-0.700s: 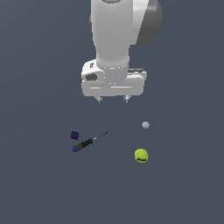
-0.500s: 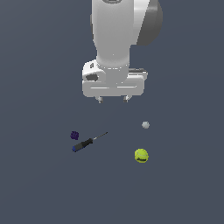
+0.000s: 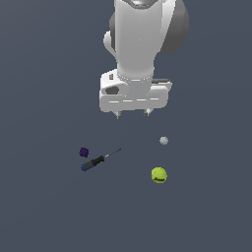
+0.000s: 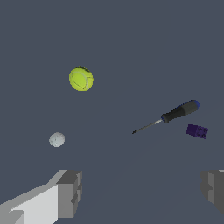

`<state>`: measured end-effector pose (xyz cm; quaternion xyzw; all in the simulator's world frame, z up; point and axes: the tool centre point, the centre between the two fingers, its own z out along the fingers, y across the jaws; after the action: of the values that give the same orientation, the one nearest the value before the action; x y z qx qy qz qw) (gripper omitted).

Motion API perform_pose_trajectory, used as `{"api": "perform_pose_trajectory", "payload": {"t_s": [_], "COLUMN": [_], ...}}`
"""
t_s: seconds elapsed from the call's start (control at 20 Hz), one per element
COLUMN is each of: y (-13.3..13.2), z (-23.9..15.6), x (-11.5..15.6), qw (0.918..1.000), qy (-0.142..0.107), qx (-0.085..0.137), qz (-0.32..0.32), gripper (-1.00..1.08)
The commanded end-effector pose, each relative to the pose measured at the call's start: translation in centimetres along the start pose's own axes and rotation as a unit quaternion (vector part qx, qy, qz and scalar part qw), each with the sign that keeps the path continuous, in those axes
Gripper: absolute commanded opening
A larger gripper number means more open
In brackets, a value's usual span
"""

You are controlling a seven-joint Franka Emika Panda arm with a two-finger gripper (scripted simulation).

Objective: Pick up a designated object from a clutter of objects.

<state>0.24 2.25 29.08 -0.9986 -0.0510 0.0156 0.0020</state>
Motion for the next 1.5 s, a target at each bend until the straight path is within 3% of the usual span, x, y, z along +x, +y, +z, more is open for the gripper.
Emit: {"api": "perform_pose_trajectory", "payload": {"t_s": [0.0,0.5,0.8,1.1,1.45], "y": [0.1,1.6,3.5,6.2,9.5], "z": [0.1,2.8,6.2,10.5,15.6], "x": [0.0,1.1,2.2,3.0,3.3], "qw": [1.0,0.9973,0.9875,0.9647,0.9234], "qy": [0.0,0.002,0.003,0.005,0.007], "qx": [0.0,0.007,0.013,0.017,0.016], "qz": [0.003,0.073,0.157,0.263,0.383], "gripper": [1.0,1.0,1.0,1.0,1.0]}}
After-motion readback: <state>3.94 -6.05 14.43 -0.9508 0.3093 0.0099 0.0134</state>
